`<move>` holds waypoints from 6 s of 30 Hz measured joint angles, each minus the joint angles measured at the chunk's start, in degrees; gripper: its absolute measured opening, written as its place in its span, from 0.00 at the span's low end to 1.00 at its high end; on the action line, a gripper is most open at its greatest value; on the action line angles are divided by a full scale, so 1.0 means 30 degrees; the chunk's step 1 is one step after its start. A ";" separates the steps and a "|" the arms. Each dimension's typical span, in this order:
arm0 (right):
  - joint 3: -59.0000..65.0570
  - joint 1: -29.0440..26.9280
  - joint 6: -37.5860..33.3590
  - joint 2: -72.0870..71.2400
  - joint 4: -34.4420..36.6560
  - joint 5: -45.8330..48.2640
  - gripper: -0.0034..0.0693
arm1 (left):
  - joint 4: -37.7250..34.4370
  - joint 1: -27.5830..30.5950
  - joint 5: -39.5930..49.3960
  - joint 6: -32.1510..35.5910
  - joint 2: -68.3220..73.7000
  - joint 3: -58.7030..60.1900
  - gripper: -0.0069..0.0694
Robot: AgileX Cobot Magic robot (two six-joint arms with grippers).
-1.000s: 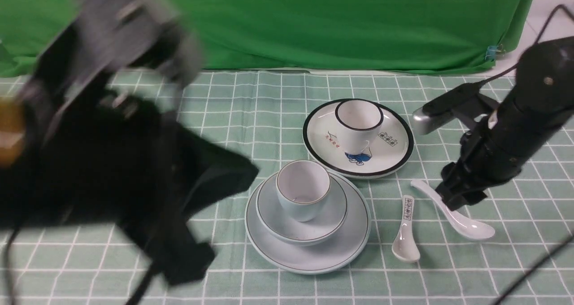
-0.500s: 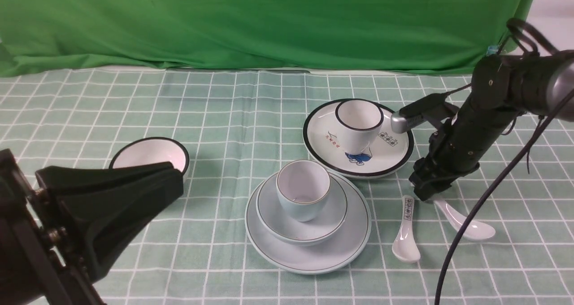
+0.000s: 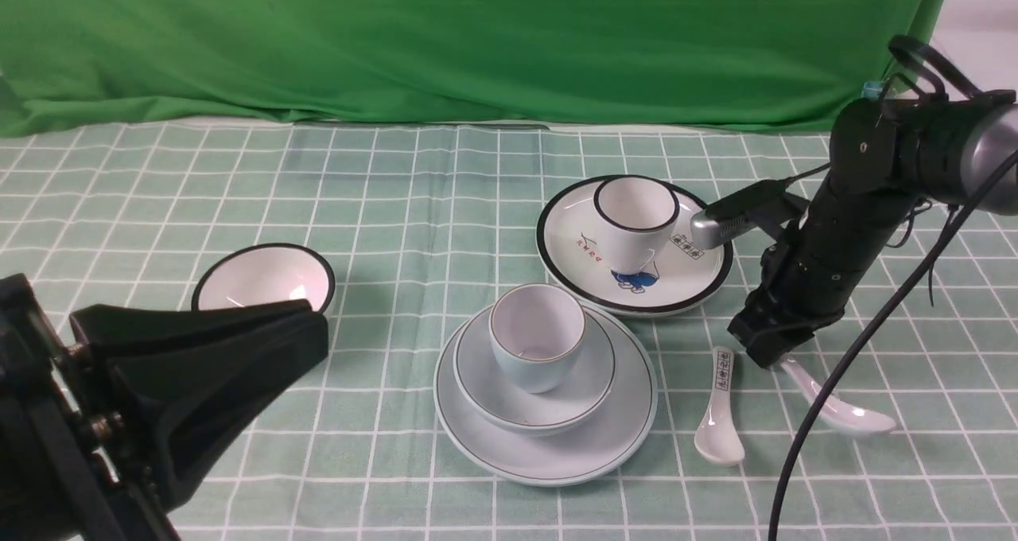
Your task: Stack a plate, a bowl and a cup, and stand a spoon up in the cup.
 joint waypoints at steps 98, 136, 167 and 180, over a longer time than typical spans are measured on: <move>1.6225 1.1394 1.0614 -2.3538 -0.1684 -0.5627 0.20 | 0.1960 0.0000 -0.2082 -0.0007 -0.5688 0.8029 0.11; 2.7663 -0.2636 0.6700 -3.8700 -0.2317 -1.0920 0.07 | 0.2019 0.0000 -0.2192 -0.0053 -0.5688 1.0827 0.11; 2.7663 -0.2636 0.6700 -3.8700 -0.2317 -1.0905 0.16 | 0.2275 0.4192 -0.4116 -0.0959 -0.7366 1.0827 0.11; 2.7663 -0.2636 0.6700 -3.8704 -0.2317 -1.0944 0.19 | 0.1910 1.4502 0.1275 -0.2687 -1.0928 1.0827 0.11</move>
